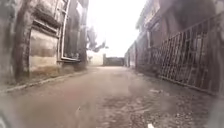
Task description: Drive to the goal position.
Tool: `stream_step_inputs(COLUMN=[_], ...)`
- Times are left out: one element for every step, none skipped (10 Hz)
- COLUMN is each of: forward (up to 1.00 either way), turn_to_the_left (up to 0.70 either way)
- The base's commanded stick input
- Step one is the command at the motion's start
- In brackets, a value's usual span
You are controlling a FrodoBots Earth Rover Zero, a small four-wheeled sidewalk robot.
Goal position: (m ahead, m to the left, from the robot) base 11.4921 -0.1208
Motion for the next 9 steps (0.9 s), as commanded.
stream_step_inputs(forward=[0.85,0.85,0.85,0.85,0.85,0.85,0.85,0.85,0.85], turn_to_the_left=[0.00,0.00,0.00,0.00,0.00,0.00,0.00,0.00,0.00])
